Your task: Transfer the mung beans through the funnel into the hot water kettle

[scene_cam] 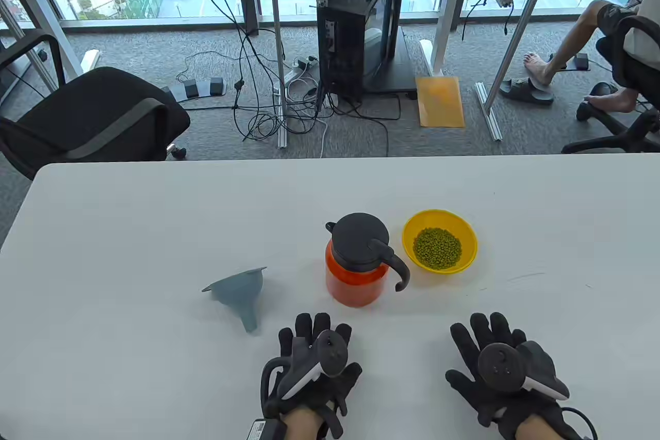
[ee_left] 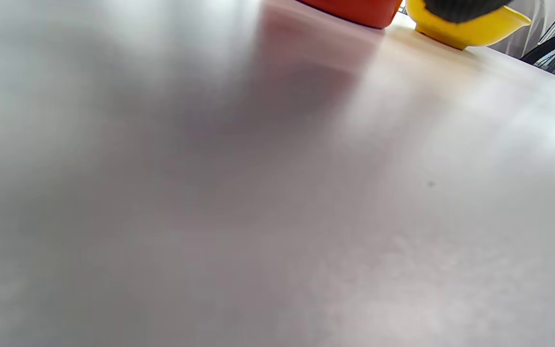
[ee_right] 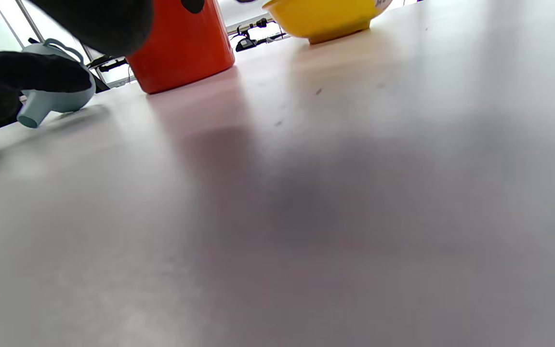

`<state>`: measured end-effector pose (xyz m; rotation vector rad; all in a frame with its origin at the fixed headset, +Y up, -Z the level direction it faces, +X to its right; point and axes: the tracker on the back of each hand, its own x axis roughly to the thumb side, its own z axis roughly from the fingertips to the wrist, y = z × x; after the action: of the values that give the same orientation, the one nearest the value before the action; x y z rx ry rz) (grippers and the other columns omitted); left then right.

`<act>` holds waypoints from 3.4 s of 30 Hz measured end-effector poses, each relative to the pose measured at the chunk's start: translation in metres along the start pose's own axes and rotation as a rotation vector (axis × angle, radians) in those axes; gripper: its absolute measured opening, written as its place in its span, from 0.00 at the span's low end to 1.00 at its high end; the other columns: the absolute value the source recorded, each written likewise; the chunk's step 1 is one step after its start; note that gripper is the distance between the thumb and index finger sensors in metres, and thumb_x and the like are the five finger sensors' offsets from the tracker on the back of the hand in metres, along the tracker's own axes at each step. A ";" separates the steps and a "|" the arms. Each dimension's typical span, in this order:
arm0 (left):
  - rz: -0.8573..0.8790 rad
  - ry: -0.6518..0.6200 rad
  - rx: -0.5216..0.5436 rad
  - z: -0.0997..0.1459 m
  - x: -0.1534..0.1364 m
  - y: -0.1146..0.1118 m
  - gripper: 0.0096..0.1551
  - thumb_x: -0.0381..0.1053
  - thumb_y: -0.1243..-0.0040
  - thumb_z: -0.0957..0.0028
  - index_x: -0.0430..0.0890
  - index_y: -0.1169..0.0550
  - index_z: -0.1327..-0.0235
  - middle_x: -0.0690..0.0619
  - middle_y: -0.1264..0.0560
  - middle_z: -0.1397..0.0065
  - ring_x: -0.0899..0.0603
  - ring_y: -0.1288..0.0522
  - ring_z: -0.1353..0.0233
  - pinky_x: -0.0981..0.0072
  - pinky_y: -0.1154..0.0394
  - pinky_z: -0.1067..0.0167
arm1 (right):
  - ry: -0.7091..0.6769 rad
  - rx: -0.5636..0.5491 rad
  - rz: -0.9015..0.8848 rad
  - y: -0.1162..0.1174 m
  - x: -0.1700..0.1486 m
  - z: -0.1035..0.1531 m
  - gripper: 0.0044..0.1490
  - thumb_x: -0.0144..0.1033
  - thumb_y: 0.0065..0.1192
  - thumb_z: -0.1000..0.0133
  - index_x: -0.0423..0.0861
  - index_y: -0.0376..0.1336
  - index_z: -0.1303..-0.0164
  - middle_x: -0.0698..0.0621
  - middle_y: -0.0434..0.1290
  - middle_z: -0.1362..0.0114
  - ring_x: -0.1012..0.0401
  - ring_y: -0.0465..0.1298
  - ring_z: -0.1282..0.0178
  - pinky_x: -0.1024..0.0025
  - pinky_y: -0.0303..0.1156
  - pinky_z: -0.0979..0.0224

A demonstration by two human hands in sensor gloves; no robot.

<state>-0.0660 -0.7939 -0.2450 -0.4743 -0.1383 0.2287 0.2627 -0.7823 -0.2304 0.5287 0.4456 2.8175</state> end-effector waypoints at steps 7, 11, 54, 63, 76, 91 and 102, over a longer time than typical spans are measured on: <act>-0.005 -0.012 -0.014 -0.002 0.002 -0.001 0.49 0.73 0.54 0.52 0.66 0.57 0.20 0.57 0.69 0.16 0.41 0.77 0.20 0.38 0.76 0.31 | 0.003 0.028 -0.002 0.005 -0.001 -0.002 0.57 0.61 0.49 0.39 0.42 0.31 0.15 0.31 0.24 0.20 0.31 0.21 0.28 0.24 0.26 0.37; -0.005 -0.022 -0.013 -0.002 0.003 -0.001 0.48 0.73 0.54 0.52 0.65 0.56 0.20 0.57 0.69 0.16 0.41 0.77 0.20 0.38 0.76 0.31 | 0.010 0.034 0.003 0.006 -0.001 -0.003 0.56 0.61 0.49 0.39 0.42 0.32 0.15 0.31 0.24 0.20 0.31 0.21 0.28 0.24 0.26 0.37; 0.076 -0.118 -0.058 -0.005 0.005 0.001 0.48 0.72 0.53 0.51 0.64 0.54 0.19 0.56 0.69 0.15 0.40 0.76 0.20 0.38 0.76 0.31 | -0.169 -0.079 -0.264 -0.140 0.110 -0.131 0.62 0.61 0.58 0.41 0.39 0.32 0.16 0.31 0.24 0.21 0.29 0.26 0.25 0.22 0.31 0.35; 0.075 -0.125 -0.069 -0.006 0.006 0.001 0.48 0.72 0.53 0.51 0.63 0.54 0.19 0.56 0.69 0.15 0.40 0.76 0.20 0.38 0.76 0.31 | -0.127 -0.104 -0.205 -0.143 0.142 -0.171 0.66 0.57 0.72 0.46 0.36 0.38 0.18 0.28 0.31 0.21 0.28 0.35 0.24 0.23 0.39 0.32; 0.084 -0.122 -0.074 -0.006 0.005 0.002 0.48 0.72 0.53 0.51 0.63 0.53 0.19 0.56 0.68 0.15 0.40 0.76 0.20 0.38 0.75 0.30 | -0.007 -0.134 -0.058 -0.144 0.147 -0.182 0.68 0.55 0.77 0.47 0.34 0.37 0.20 0.27 0.41 0.22 0.36 0.60 0.29 0.35 0.57 0.33; 0.111 -0.138 -0.077 -0.007 0.003 0.002 0.48 0.71 0.53 0.51 0.63 0.53 0.19 0.56 0.68 0.15 0.40 0.76 0.20 0.39 0.74 0.29 | -0.103 -0.356 -0.228 -0.181 0.136 -0.151 0.73 0.59 0.79 0.52 0.30 0.41 0.20 0.22 0.43 0.24 0.27 0.59 0.31 0.35 0.65 0.38; 0.132 -0.124 -0.032 -0.003 -0.006 0.007 0.48 0.71 0.53 0.51 0.63 0.53 0.19 0.56 0.68 0.15 0.40 0.76 0.20 0.38 0.74 0.30 | -0.100 -0.560 -0.642 -0.184 0.066 -0.093 0.67 0.70 0.66 0.47 0.26 0.50 0.22 0.22 0.55 0.26 0.27 0.73 0.44 0.48 0.76 0.55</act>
<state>-0.0723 -0.7908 -0.2512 -0.5014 -0.2326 0.3856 0.1997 -0.6165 -0.3549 0.3225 -0.1777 2.1415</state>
